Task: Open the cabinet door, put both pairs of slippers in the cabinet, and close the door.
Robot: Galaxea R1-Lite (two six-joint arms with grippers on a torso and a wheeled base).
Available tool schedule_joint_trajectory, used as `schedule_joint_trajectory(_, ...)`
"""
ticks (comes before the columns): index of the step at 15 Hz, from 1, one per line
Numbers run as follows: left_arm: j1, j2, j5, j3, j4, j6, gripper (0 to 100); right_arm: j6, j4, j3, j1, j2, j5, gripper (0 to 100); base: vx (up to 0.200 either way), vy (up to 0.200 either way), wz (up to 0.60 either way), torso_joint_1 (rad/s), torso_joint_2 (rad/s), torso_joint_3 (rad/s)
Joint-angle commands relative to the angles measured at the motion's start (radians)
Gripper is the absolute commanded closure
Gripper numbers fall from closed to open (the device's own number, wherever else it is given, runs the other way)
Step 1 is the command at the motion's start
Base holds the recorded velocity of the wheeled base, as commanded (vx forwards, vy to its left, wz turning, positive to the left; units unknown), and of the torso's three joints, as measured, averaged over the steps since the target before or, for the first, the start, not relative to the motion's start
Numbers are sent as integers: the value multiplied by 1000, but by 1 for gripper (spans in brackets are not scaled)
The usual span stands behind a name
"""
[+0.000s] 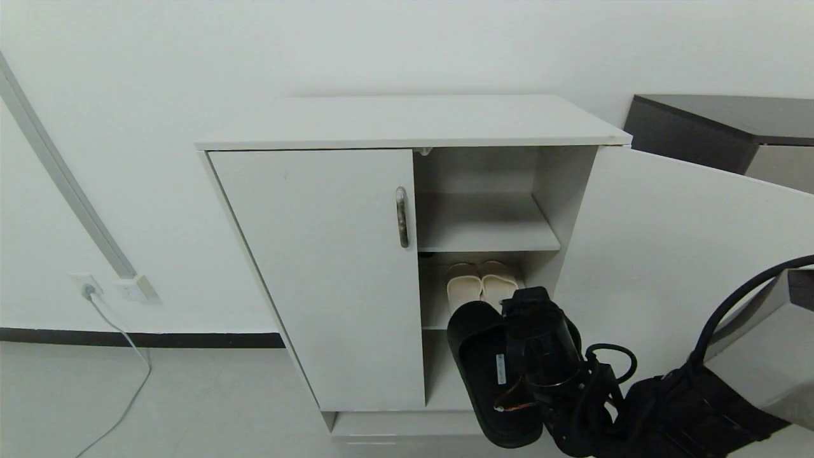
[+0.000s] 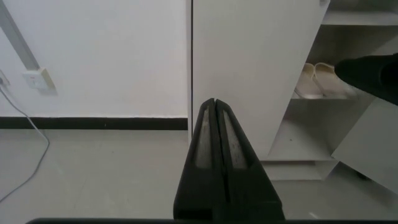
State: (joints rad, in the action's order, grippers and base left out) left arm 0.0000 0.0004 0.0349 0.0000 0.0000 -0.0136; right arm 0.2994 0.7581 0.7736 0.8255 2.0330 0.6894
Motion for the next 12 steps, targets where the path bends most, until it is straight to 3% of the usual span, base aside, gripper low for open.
schedule_joint_trajectory(1, 0, 1, 0, 0, 0, 0, 100, 9, -14, 29, -14, 3, 12, 100, 0, 0, 0, 0, 0, 0)
schedule_joint_trajectory(12, 0, 1, 0, 0, 0, 0, 100, -22, -95, 168, -14, -63, 71, 100, 0, 0, 0, 0, 0, 0)
